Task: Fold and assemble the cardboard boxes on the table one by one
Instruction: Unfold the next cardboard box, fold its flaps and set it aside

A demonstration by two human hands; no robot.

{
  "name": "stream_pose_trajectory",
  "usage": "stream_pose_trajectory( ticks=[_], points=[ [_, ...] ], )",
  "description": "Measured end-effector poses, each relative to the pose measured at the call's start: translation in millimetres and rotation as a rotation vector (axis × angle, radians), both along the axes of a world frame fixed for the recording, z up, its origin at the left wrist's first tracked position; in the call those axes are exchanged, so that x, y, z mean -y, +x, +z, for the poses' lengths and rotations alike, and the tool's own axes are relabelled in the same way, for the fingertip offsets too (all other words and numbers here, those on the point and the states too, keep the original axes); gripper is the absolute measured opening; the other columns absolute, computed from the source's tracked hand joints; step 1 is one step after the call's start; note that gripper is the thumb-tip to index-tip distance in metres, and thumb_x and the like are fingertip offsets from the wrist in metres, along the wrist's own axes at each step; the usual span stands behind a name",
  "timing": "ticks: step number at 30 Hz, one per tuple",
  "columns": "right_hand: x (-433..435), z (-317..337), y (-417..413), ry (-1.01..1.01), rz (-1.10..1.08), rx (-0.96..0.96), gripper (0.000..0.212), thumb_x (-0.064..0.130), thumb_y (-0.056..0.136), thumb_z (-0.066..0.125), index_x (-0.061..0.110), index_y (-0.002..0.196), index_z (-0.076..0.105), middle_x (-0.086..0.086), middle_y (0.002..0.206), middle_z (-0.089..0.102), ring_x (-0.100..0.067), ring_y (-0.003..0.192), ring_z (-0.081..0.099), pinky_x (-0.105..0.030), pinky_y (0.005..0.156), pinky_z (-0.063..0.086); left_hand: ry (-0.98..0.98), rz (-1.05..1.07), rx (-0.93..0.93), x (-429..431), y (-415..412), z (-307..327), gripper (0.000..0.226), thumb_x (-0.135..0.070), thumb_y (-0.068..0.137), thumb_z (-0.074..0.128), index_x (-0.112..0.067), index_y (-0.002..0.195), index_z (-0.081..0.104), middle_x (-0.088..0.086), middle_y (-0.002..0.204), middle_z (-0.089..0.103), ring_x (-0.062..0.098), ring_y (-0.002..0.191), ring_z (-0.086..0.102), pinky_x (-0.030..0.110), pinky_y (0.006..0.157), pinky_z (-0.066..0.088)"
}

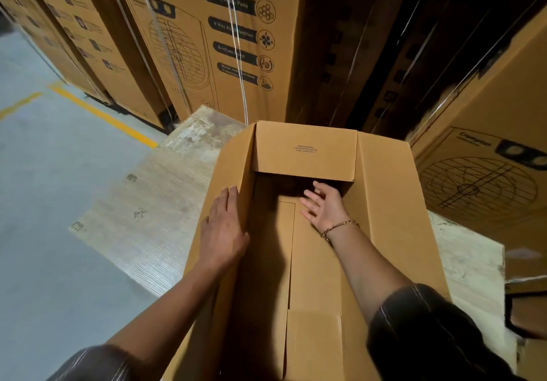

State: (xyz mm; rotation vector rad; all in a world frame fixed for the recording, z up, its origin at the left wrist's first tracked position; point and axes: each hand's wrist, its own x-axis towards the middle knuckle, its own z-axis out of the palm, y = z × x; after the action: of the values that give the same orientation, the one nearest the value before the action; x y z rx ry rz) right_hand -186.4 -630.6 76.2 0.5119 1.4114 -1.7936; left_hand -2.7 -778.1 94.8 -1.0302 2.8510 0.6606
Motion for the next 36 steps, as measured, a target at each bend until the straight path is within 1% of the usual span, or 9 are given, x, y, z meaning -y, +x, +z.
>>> stream_pose_trajectory(
  ticks=[3, 5, 7, 12, 15, 18, 25, 30, 36],
  points=[
    [3, 9, -7, -0.107, -0.212, -0.082, 0.010, 0.026, 0.096, 0.052, 0.019, 0.100, 0.058, -0.010, 0.125, 0.069, -0.024, 0.107, 0.070, -0.037, 0.082, 0.049, 0.049, -0.003, -0.041, -1, 1, -2, 0.108, -0.015, 0.084, 0.075, -0.019, 0.163, 0.002, 0.006, 0.170, 0.009, 0.027, 0.155, 0.016, 0.055, 0.120, 0.030],
    [5, 27, -7, -0.011, -0.245, -0.345, 0.015, 0.032, 0.100, 0.048, 0.021, 0.101, 0.059, -0.007, 0.115, 0.071, -0.022, 0.102, 0.072, -0.038, 0.082, 0.051, 0.077, -0.008, -0.059, -4, -1, -2, 0.107, -0.013, 0.084, 0.073, -0.019, 0.163, 0.001, 0.006, 0.170, 0.008, 0.026, 0.155, 0.015, 0.055, 0.120, 0.030],
    [9, 46, -13, 0.278, -0.141, -0.727, 0.024, 0.043, 0.099, 0.049, 0.025, 0.109, 0.061, 0.005, 0.109, 0.067, -0.020, 0.108, 0.066, -0.038, 0.085, 0.048, 0.096, -0.010, -0.065, -7, -2, -2, 0.107, -0.012, 0.084, 0.071, -0.020, 0.163, 0.000, 0.005, 0.170, 0.007, 0.026, 0.155, 0.014, 0.054, 0.121, 0.030],
    [25, 63, -84, 1.019, 0.325, -1.377, 0.060, 0.049, 0.094, 0.054, 0.031, 0.149, 0.039, 0.003, 0.161, 0.028, -0.022, 0.146, 0.027, -0.046, 0.114, 0.027, 0.106, -0.007, -0.066, -6, -3, -1, 0.108, -0.014, 0.085, 0.072, -0.022, 0.163, -0.002, 0.003, 0.170, 0.005, 0.024, 0.156, 0.013, 0.051, 0.122, 0.029],
    [36, 60, -125, 1.240, 0.688, -1.277, 0.062, 0.054, 0.095, 0.050, 0.033, 0.152, 0.035, 0.002, 0.166, 0.020, -0.027, 0.150, 0.020, -0.051, 0.117, 0.018, 0.109, -0.005, -0.066, -5, -3, -1, 0.109, -0.015, 0.086, 0.073, -0.023, 0.162, -0.004, 0.001, 0.171, 0.003, 0.023, 0.156, 0.011, 0.050, 0.122, 0.029],
    [41, 50, -145, 1.307, 0.889, -1.144, 0.055, 0.059, 0.094, 0.047, 0.036, 0.144, 0.043, 0.001, 0.153, 0.042, -0.028, 0.139, 0.035, -0.050, 0.110, 0.022, 0.107, -0.008, -0.065, -6, -3, -1, 0.110, -0.018, 0.088, 0.073, -0.024, 0.162, -0.008, 0.000, 0.170, 0.000, 0.022, 0.156, 0.009, 0.050, 0.122, 0.029],
    [41, 43, -146, 1.282, 0.895, -1.156, 0.055, 0.056, 0.090, 0.058, 0.035, 0.139, 0.044, -0.001, 0.144, 0.048, -0.027, 0.134, 0.039, -0.051, 0.108, 0.025, 0.122, -0.001, -0.073, -7, -2, 0, 0.108, -0.018, 0.089, 0.071, -0.025, 0.162, -0.008, -0.002, 0.170, -0.002, 0.021, 0.156, 0.008, 0.052, 0.121, 0.028],
    [-3, 44, -133, 1.200, 0.874, -1.159, 0.075, 0.055, 0.093, 0.057, 0.035, 0.156, 0.022, 0.005, 0.166, 0.019, -0.023, 0.152, 0.013, -0.052, 0.117, 0.018, 0.137, -0.002, -0.091, -7, -2, 0, 0.108, -0.015, 0.089, 0.071, -0.025, 0.162, -0.007, 0.000, 0.170, 0.001, 0.022, 0.156, 0.010, 0.052, 0.119, 0.029],
    [-121, 43, -53, 1.160, 0.616, -0.914, 0.088, 0.071, 0.087, 0.054, 0.031, 0.158, 0.020, 0.005, 0.166, 0.017, -0.024, 0.151, 0.018, -0.055, 0.117, 0.020, 0.140, -0.002, -0.093, -8, -2, 3, 0.107, -0.015, 0.087, 0.071, -0.024, 0.163, -0.004, 0.002, 0.170, 0.004, 0.024, 0.155, 0.014, 0.053, 0.119, 0.034]
  ],
)
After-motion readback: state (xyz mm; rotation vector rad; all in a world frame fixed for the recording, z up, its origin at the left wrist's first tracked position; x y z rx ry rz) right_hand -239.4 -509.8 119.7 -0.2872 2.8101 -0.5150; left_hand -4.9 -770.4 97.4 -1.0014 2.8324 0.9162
